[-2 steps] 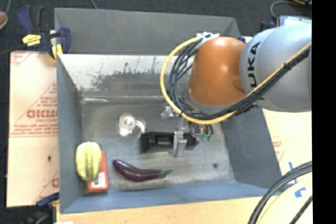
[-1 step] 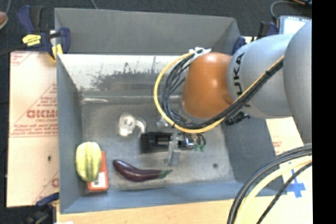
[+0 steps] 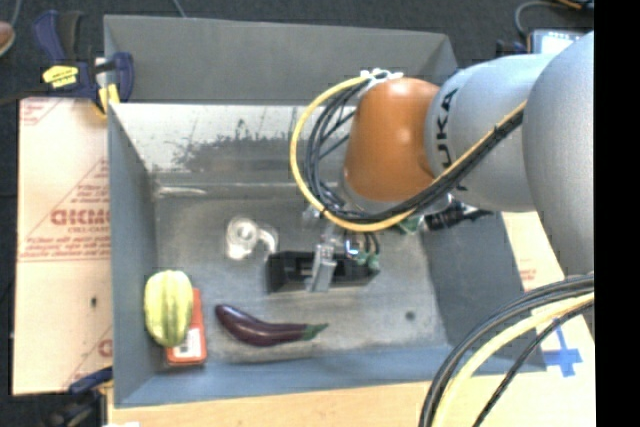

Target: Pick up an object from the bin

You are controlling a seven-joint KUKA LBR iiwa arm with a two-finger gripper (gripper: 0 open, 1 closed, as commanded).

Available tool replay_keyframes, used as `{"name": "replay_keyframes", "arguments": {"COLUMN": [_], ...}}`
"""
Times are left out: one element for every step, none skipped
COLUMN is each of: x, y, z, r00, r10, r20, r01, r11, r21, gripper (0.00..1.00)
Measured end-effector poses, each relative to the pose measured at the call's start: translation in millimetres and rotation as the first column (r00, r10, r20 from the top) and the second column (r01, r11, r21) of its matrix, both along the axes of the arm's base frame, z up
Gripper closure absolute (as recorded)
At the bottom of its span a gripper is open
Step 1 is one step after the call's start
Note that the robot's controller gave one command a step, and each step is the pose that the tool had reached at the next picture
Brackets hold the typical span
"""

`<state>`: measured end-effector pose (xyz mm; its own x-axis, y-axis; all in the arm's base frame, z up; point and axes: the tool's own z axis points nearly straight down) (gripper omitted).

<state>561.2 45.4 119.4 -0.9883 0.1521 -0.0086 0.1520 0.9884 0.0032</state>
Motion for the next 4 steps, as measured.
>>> {"name": "replay_keyframes", "arguments": {"x": [-0.9, -2.6, -2.6, -3.1], "y": [-4, 7, 7, 7], "z": [-40, -44, -44, -42], "r00": [1.000, 1.000, 1.000, 1.000], "r10": [0.016, -0.030, -0.030, -0.031], "r20": [-0.013, -0.006, -0.006, -0.006], "r01": [-0.016, 0.030, 0.030, 0.031], "r11": [1.000, 1.000, 1.000, 1.000], "r21": [0.000, -0.004, -0.004, -0.004], "gripper": [0.00, 1.00, 1.00, 1.00]}}
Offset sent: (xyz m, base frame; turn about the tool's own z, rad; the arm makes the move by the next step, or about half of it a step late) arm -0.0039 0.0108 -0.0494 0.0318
